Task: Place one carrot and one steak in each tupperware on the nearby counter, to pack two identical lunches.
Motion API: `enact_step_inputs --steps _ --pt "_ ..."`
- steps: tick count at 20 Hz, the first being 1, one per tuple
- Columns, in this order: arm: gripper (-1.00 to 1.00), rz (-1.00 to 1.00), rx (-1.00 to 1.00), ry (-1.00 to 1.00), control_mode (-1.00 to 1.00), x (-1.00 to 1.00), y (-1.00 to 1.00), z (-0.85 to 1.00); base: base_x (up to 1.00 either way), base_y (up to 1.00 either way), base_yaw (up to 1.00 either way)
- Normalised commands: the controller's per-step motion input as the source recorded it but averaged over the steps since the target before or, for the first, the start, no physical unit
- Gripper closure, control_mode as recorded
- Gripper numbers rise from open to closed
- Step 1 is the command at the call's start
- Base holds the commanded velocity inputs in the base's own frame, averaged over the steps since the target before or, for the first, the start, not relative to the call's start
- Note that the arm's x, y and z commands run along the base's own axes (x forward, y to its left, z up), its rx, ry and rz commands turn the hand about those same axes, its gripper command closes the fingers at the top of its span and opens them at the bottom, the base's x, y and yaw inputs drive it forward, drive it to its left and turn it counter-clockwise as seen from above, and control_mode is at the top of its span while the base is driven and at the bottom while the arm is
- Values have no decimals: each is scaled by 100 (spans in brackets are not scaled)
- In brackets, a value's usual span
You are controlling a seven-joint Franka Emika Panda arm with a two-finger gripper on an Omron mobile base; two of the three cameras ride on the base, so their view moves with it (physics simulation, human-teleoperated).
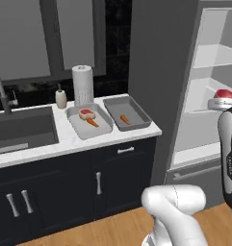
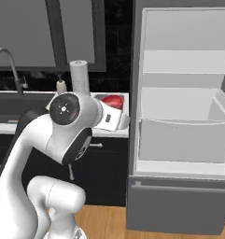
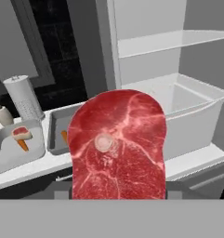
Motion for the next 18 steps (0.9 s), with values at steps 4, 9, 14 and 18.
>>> enact_step_inputs --steps 4,9,14,18 --pt "100 0 0 0 100 0 0 0 26 100 2" --pt "100 0 0 0 100 0 0 0 94 66 0" --pt "100 0 0 0 100 0 0 0 71 -15 0" --pt "100 0 0 0 100 0 0 0 47 -9 0"
